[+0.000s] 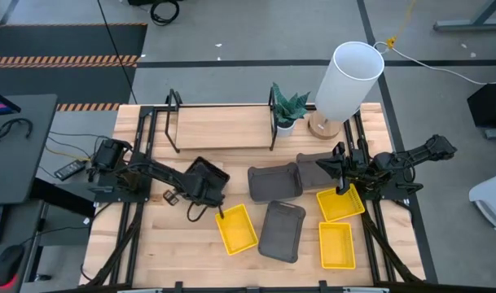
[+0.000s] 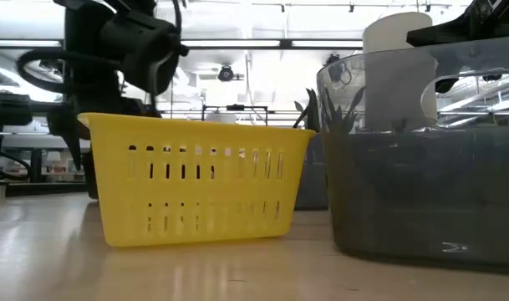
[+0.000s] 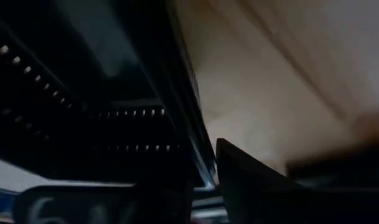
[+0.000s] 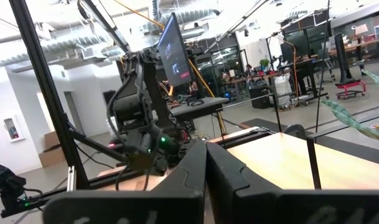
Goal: Stack baskets on shelf by color
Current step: Put the black stacked bins on the shelf
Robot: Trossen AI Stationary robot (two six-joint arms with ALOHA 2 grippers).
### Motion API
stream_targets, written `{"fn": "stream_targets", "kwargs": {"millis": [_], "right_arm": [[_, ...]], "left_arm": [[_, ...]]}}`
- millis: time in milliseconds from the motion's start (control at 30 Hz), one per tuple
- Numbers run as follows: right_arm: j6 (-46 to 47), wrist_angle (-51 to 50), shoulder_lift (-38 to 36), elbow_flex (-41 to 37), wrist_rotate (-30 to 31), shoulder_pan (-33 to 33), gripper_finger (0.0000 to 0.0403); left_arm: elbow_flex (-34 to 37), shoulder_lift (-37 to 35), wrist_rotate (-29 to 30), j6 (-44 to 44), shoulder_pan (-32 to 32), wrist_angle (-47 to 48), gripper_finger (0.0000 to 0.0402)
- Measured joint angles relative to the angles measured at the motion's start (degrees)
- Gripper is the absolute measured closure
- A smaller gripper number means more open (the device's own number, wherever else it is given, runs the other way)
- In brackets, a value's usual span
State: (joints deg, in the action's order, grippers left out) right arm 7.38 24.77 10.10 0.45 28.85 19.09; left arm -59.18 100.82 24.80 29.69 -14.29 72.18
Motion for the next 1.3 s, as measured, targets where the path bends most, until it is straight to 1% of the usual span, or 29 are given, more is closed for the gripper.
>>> {"fn": "stream_targets", "kwargs": {"millis": [133,267,333,433,467,567,667,767,867,933,1133,1233,1300], "right_arm": [[0.02,0.0,0.0,0.0,-0.01,-0.01,0.0391],[0.01,-0.02,-0.01,0.0,0.01,0.0,0.0391],[0.0,0.0,-0.02,0.0,-0.01,-0.01,0.0391],[0.01,0.0,-0.01,0.0,0.0,0.0,0.0391],[0.0,-0.01,-0.01,0.0,-0.01,0.0,0.0391],[0.0,0.0,-0.01,0.0,-0.01,0.0,0.0391],[0.0,-0.06,-0.02,0.0,0.0,-0.02,0.0391],[0.0,-0.03,-0.02,0.0,0.0,0.0,0.0391],[0.0,0.0,-0.02,0.0,0.01,0.0,0.0391],[0.0,-0.07,0.0,0.0,-0.01,0.0,0.0391],[0.01,-0.02,0.0,0.0,-0.01,0.0,0.0391],[0.0,-0.02,-0.02,0.0,-0.01,-0.02,0.0391],[0.01,-0.02,0.0,0.0,-0.01,0.0,0.0391]], "left_arm": [[0.0,0.0,2.87,5.3,-1.44,1.99,0.0356],[0.0,0.0,7.68,5.96,-2.71,2.79,0.0364],[0.0,-0.06,8.5,4.9,-3.03,3.47,0.036],[-0.02,-0.72,7.77,-0.8,-3.0,4.44,0.0342],[0.0,-1.1,6.61,-2.24,-2.97,4.84,0.0334],[-0.02,-2.79,3.88,-5.76,-2.92,5.63,0.0304],[-0.17,-4.82,3.39,-9.91,-2.99,5.72,0.0272],[-1.11,-7.25,2.31,-15.03,-3.0,5.62,0.0242],[-2.96,-9.67,-1.08,-21.49,-2.95,4.61,0.0221],[-4.28,-11.34,-3.7,-26.57,-2.84,2.22,0.0214],[-5.05,-14.69,-11.62,-45.71,-2.53,-11.15,0.0223],[-5.05,-14.65,-11.73,-54.65,-2.55,-15.57,0.0228],[-5.05,-14.58,-11.53,-58.69,-2.55,-17.54,0.0226]]}}
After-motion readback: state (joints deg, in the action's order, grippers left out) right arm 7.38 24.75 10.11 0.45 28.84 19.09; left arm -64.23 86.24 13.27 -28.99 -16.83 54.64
